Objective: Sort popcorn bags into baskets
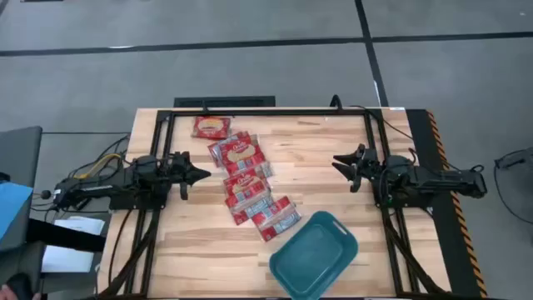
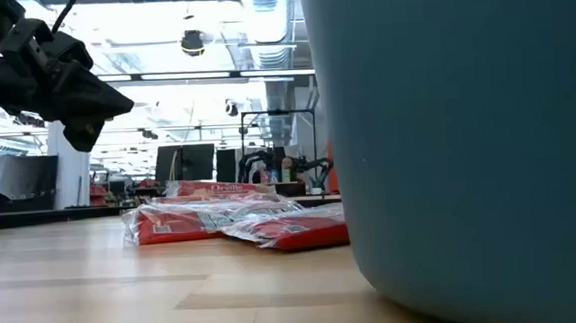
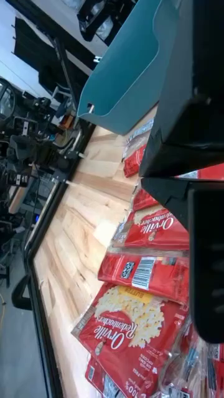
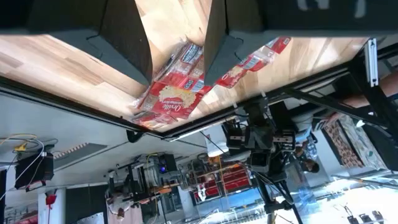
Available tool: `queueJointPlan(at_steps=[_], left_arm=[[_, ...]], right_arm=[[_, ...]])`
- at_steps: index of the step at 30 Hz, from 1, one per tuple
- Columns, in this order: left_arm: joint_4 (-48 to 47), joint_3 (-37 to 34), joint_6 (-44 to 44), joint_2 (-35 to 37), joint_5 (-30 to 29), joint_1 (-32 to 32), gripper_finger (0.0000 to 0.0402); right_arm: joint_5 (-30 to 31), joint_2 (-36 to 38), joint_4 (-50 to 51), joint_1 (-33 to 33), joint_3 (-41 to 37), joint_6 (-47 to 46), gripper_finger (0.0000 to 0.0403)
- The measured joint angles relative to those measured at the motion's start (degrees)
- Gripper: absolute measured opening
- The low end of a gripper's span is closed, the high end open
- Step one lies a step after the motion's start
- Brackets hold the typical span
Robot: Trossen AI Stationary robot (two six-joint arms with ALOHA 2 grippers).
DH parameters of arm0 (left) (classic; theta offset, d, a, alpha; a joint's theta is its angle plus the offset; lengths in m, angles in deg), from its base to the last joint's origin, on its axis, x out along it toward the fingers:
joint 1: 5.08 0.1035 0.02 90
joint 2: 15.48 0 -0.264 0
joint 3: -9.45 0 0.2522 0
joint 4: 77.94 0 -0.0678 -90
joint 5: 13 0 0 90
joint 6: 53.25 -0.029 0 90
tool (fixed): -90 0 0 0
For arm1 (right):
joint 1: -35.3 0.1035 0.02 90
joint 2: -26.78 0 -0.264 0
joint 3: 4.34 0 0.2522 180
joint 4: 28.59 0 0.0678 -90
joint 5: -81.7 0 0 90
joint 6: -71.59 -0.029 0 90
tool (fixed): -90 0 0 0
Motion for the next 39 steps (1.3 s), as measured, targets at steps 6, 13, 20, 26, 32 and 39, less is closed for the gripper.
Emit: queueJointPlan(at_steps=[6,13,20,26,32,39], left_arm=[[0.00,0.00,0.00,0.01,0.00,-0.01,0.0000],[0.00,0.00,0.00,0.00,-0.02,0.00,0.0000],[0.00,0.00,0.00,0.02,-0.02,-0.02,0.0000],[-0.02,0.00,0.00,0.02,-0.39,-0.01,0.0000],[-0.09,0.00,0.00,0.02,-0.96,-0.02,0.0000],[-0.09,0.00,0.00,0.02,-1.00,0.00,0.0000]], right_arm=[[-0.02,-0.02,0.00,-0.02,-0.02,0.00,0.0172],[-0.02,-0.01,0.02,-0.02,-0.02,0.01,0.0178],[-0.01,-0.02,0.01,-0.01,-0.02,0.00,0.0173],[-0.02,-0.01,0.02,-0.02,-0.01,0.02,0.0169],[-0.02,-0.01,0.02,0.00,0.00,0.02,0.0172],[-0.02,0.00,0.00,-0.02,0.00,0.02,0.0178]])
